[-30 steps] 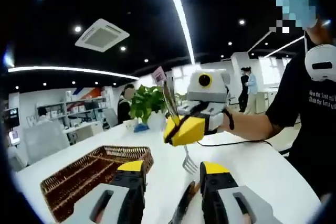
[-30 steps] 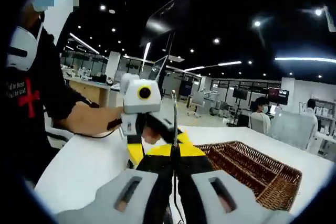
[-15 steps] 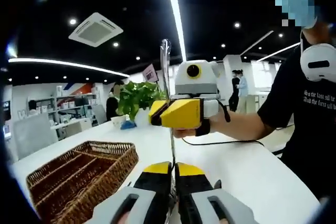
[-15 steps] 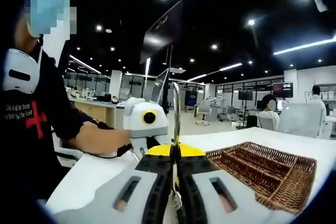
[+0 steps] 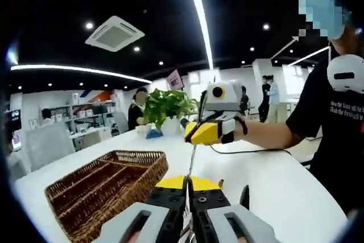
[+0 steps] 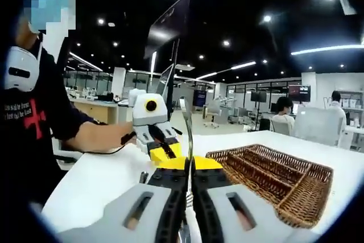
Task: Arrange the knives, forks, and spoons in their matching storage slots by inserting each utensil handle-first until every utensil is classified and aligned in the correct compartment
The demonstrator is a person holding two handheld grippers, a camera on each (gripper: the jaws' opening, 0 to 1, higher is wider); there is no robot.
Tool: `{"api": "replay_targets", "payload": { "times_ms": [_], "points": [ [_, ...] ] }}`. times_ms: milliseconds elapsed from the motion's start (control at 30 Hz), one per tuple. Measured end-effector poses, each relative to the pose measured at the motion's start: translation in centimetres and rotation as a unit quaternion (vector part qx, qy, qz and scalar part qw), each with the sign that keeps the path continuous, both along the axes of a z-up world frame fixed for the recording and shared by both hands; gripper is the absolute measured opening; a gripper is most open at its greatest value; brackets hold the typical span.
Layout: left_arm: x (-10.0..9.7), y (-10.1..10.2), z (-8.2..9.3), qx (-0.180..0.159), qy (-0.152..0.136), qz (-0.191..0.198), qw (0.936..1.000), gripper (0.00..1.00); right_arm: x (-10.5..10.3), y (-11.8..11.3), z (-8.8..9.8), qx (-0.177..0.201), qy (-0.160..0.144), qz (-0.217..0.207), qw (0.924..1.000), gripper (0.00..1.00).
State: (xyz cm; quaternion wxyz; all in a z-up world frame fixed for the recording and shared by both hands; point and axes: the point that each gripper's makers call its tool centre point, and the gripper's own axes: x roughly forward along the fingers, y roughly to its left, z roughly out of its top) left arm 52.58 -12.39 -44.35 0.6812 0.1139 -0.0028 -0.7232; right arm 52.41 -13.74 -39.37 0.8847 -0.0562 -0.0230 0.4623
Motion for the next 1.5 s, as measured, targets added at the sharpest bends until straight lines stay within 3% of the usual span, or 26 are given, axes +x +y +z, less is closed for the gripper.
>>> {"api": "replay_targets", "payload": {
  "times_ms": [67,133,200,267,300,333,433,533,700,733,800,867,1000,1100,1300,1367,1433,1500],
  "points": [
    [0.5,-0.5,-1.6,0.031,-0.016,0.013,0.9993,0.35,-0.4,0.5,0.3,0.000,-0.012,0.007,0.9999,0.00],
    [0.4,-0.6,-2.8,0.055,-0.007,0.010,0.9984,0.35,-0.8,0.8,0.9,0.013,-0.017,0.019,0.9996,0.00],
    [0.4,-0.7,-3.1,0.055,-0.008,0.008,0.9984,0.29,-1.3,1.1,1.6,0.031,-0.021,0.032,0.9988,0.00],
    [0.1,-0.6,-3.2,0.059,0.004,0.003,0.9982,0.11,-1.5,1.2,1.8,0.038,-0.017,0.040,0.9983,0.00],
    [0.3,-0.4,-3.0,0.058,0.001,0.005,0.9983,0.07,-2.0,1.5,1.8,0.049,-0.003,0.054,0.9973,0.00],
    [0.1,-0.2,-2.7,0.054,0.012,-0.001,0.9984,0.05,-2.5,1.9,2.3,0.049,-0.024,0.070,0.9961,0.00],
    [1.0,0.7,-1.5,0.035,0.056,0.017,0.9977,0.00,-2.6,1.4,2.1,0.039,-0.025,0.054,0.9975,0.01],
    [1.0,1.3,-1.3,0.037,0.051,0.014,0.9980,0.00,-2.7,1.5,1.8,0.038,-0.024,0.058,0.9973,0.01],
    [1.3,1.7,-0.8,0.037,0.030,0.027,0.9985,0.00,-2.7,0.7,0.9,0.024,-0.005,0.058,0.9980,0.02],
    [1.9,1.7,-0.7,0.036,0.006,0.040,0.9985,0.00,-2.6,0.4,0.6,0.019,-0.002,0.058,0.9981,0.03],
    [2.7,1.9,-1.0,0.050,-0.023,0.065,0.9963,0.00,-2.3,-0.2,0.2,0.014,0.008,0.052,0.9985,0.10],
    [3.0,2.0,-1.1,0.056,-0.025,0.073,0.9955,0.00,-2.3,-0.6,0.1,0.016,0.023,0.053,0.9982,0.20],
    [3.7,2.5,-1.6,0.066,-0.028,0.082,0.9941,0.00,-2.1,-1.4,0.3,0.017,0.031,0.041,0.9985,0.22],
    [4.7,3.1,-2.3,0.092,-0.058,0.105,0.9885,0.00,-1.7,-1.9,0.4,0.018,0.033,0.031,0.9988,0.29],
    [4.6,3.1,-2.8,0.104,-0.076,0.103,0.9864,0.00,-1.5,-2.1,-0.6,0.003,0.055,0.028,0.9981,0.24],
    [4.6,3.0,-3.2,0.122,-0.099,0.103,0.9822,0.00,-1.3,-2.1,-1.3,-0.019,0.055,0.021,0.9981,0.15],
    [4.1,2.8,-3.6,0.134,-0.092,0.095,0.9822,0.00,-1.6,-1.7,-2.0,-0.034,0.071,0.027,0.9966,0.10],
    [3.9,2.7,-3.8,0.140,-0.085,0.092,0.9821,0.00,-1.4,-1.4,-2.3,-0.037,0.075,0.026,0.9962,0.14]
  ]
}}
